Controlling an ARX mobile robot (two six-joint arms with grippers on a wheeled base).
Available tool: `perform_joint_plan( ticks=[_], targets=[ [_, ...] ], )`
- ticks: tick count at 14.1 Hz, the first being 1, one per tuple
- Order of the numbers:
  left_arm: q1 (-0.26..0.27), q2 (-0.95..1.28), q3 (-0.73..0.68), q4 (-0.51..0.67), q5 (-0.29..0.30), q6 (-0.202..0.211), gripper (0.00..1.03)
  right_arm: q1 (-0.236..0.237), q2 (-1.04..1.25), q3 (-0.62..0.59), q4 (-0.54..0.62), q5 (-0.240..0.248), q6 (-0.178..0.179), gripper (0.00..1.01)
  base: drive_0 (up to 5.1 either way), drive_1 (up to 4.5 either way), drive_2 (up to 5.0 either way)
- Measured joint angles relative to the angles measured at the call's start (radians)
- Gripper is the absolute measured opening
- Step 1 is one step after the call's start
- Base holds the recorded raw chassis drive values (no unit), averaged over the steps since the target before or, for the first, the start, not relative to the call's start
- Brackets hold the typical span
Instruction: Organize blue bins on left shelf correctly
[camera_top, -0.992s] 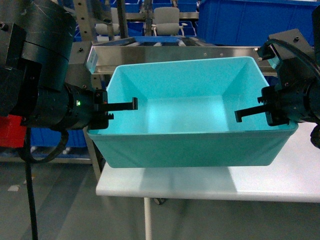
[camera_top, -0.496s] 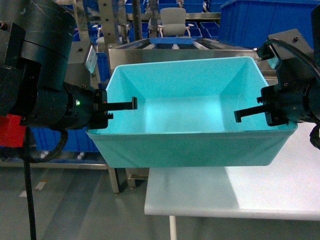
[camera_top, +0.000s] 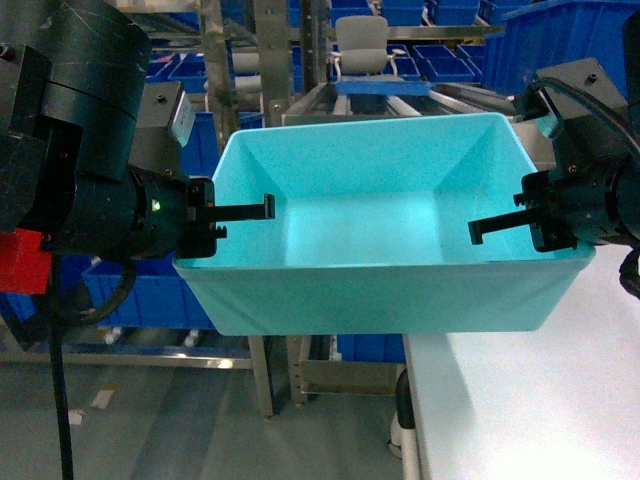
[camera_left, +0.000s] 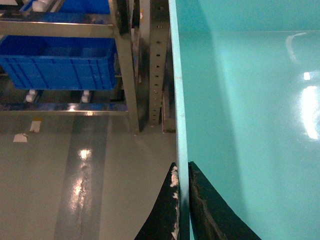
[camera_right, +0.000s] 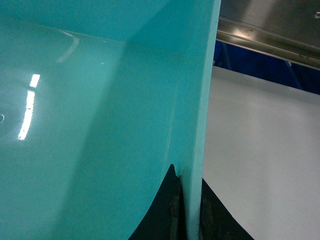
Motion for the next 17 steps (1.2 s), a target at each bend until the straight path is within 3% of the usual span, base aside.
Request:
perform_joint_plan(
  ticks=[15,17],
  targets=[
    [-0.001,0.0,0.0,0.0,0.0,0.0,0.02,0.0,0.0,0.0,0.0,0.0,0.0,0.03,-4.2,3.78,0.3],
    [-0.003,0.0,0.0,-0.005,0.02,0.008,0.02,0.001,-0.013,-0.032,-0.038,0.021,0.015,0.03,-4.5,4.11,0.4]
  ],
)
